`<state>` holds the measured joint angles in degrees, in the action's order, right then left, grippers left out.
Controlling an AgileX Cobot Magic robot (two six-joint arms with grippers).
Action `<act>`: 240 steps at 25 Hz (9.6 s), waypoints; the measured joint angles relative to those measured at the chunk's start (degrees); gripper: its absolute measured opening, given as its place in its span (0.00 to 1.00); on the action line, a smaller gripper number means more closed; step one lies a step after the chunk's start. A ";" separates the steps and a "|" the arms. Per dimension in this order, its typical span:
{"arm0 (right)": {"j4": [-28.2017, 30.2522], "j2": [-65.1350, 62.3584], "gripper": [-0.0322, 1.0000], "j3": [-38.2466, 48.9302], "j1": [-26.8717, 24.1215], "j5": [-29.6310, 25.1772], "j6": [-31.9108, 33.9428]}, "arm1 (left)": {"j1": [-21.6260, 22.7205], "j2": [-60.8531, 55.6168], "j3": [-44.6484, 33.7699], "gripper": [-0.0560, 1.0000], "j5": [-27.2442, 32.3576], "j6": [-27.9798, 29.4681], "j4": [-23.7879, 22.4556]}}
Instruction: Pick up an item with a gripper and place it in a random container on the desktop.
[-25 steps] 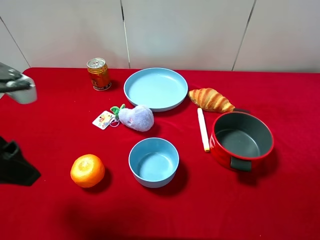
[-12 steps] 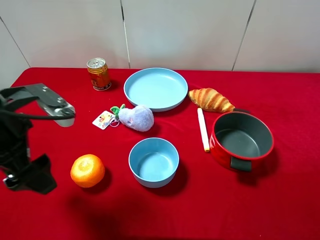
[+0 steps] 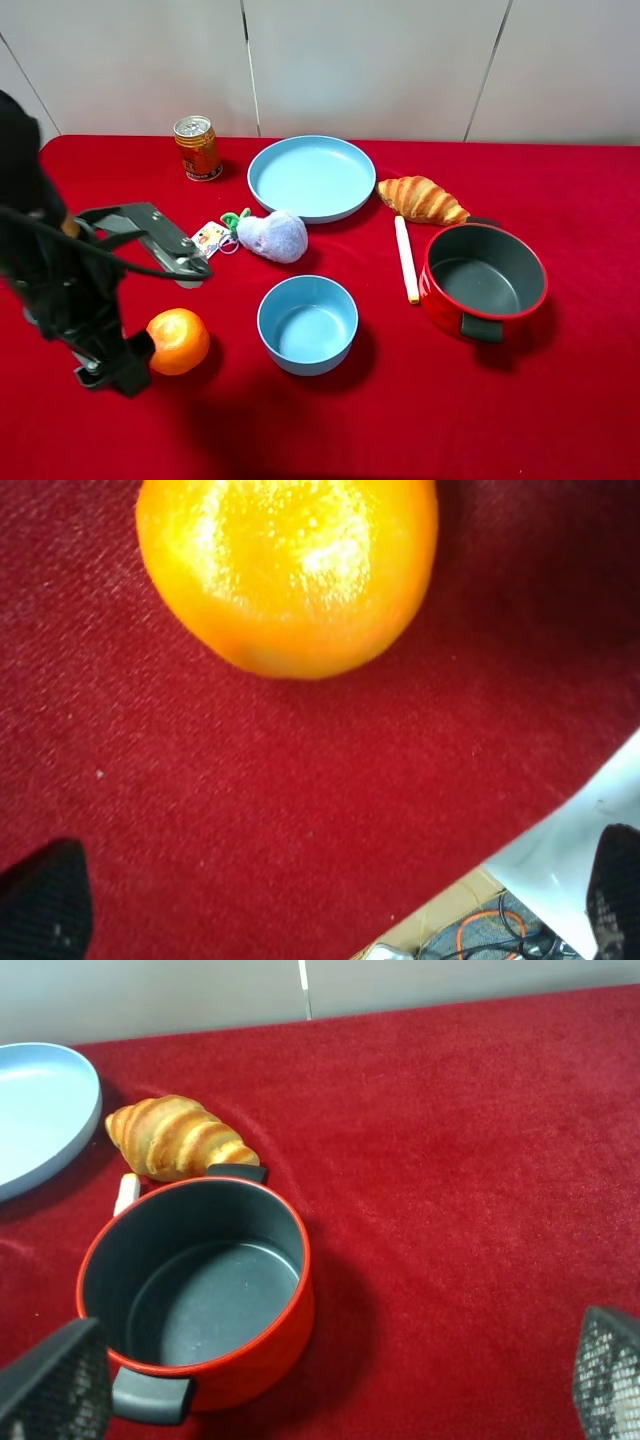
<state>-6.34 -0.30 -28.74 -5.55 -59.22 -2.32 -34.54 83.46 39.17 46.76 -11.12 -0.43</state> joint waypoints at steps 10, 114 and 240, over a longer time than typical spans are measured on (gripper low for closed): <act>0.00 0.00 0.70 0.00 0.00 0.00 0.00 | -0.55 8.54 0.00 0.99 -7.18 1.11 -0.98; 0.00 0.00 0.70 0.00 0.00 0.00 0.00 | -0.55 7.57 23.84 0.73 7.19 0.05 2.73; 0.00 0.00 0.70 0.00 0.00 0.01 0.00 | -18.25 0.76 43.83 0.99 20.26 7.81 -3.49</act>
<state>-6.34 -0.30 -28.74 -5.55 -59.21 -2.32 -52.80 84.22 83.00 67.02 -3.31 -3.92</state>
